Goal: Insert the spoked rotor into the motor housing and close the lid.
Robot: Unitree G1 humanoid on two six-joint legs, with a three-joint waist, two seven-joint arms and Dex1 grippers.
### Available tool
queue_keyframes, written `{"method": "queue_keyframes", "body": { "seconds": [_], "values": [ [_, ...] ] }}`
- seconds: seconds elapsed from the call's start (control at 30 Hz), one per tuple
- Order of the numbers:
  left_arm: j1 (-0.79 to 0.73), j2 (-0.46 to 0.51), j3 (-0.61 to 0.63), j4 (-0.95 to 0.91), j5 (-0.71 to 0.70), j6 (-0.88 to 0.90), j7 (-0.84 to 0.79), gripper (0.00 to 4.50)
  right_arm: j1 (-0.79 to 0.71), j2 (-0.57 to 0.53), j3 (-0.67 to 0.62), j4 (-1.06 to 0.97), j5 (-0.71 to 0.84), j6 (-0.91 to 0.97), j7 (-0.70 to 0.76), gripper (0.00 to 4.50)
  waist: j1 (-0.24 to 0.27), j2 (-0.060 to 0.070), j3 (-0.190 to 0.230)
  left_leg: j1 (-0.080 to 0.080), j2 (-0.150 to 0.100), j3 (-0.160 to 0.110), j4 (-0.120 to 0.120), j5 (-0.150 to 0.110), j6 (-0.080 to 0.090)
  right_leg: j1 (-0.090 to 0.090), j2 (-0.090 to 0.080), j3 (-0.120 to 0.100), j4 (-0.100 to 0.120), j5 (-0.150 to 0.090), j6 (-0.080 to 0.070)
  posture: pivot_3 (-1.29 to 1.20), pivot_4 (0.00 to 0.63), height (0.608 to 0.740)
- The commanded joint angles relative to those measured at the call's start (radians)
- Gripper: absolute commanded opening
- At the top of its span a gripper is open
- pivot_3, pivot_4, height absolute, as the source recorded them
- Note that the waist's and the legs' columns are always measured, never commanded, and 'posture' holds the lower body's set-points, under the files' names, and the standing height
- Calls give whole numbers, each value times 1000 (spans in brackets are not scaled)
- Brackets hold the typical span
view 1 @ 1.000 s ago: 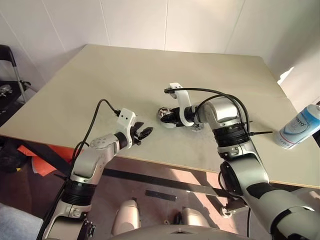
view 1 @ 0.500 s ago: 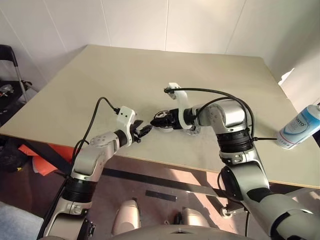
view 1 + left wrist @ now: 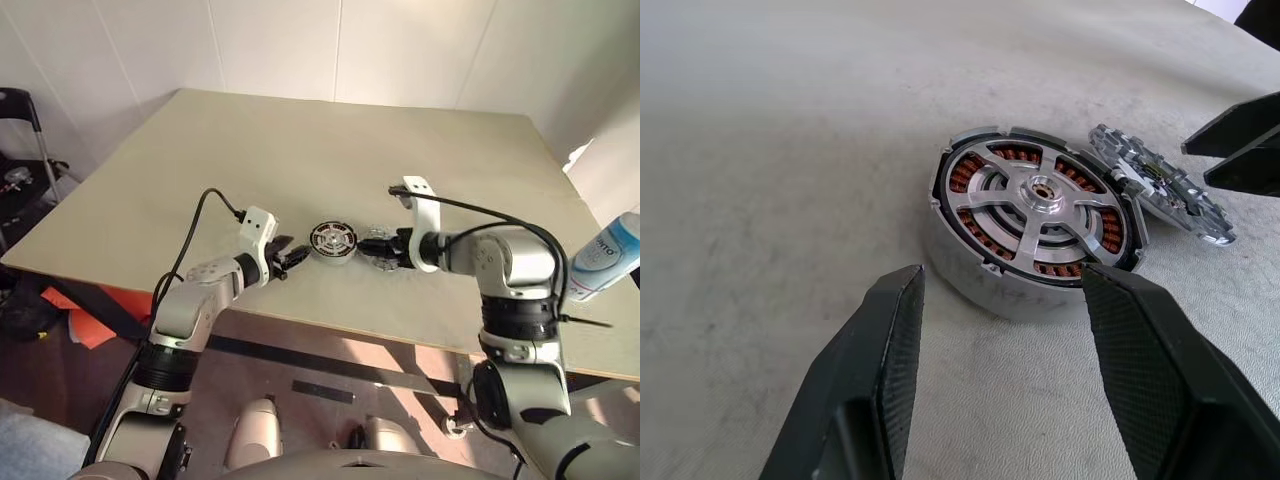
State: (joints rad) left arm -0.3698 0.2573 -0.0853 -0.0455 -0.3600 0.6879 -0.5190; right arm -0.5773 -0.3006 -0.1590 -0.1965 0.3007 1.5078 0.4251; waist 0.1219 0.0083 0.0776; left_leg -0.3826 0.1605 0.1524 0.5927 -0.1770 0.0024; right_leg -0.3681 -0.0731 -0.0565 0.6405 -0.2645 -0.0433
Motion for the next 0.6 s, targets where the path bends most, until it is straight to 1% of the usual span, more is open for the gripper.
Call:
{"method": "queue_keyframes", "body": {
  "seconds": [0.03,0.07,0.17,0.27,0.33,0.47,0.6],
  "values": [
    [-34,2,-5,3,-2,-14,-25,2655,13,14,-105,-124,31,86,-22,4105,-1,1,0,0,0,0,0,0,0,0,0,0,0,0,0,0,0,740],
    [-37,2,-7,7,-1,-14,-30,2655,21,14,-125,-138,36,100,-28,4105,1,1,0,1,0,0,0,0,-1,0,0,0,0,0,0,0,0,740],
    [-50,0,-15,26,4,-18,-44,2655,53,37,-239,-127,77,107,-76,4105,4,1,-1,3,0,0,0,1,-1,2,0,0,0,-1,-1,0,0,740],
    [-59,-4,-23,41,9,-23,-56,2655,88,69,-348,-95,123,107,-168,4105,6,1,-1,4,0,0,0,1,-1,4,0,0,0,-2,-3,0,0,740],
    [-60,-4,-27,47,13,-26,-63,2655,112,103,-409,-83,183,107,-248,4105,6,2,-1,4,0,0,-1,1,-2,4,0,0,0,-2,-3,0,0,740],
    [-60,-2,-36,53,16,-26,-74,2655,164,160,-491,-82,353,107,-435,4105,5,4,-2,5,-1,0,-3,2,-3,3,0,0,0,-2,-3,0,0,740],
    [-55,3,-45,50,20,-22,-82,2655,211,176,-521,-65,629,107,-642,4105,6,4,-3,10,-2,1,-11,5,-7,6,0,0,-3,-3,-3,0,0,740]
  ]
}}
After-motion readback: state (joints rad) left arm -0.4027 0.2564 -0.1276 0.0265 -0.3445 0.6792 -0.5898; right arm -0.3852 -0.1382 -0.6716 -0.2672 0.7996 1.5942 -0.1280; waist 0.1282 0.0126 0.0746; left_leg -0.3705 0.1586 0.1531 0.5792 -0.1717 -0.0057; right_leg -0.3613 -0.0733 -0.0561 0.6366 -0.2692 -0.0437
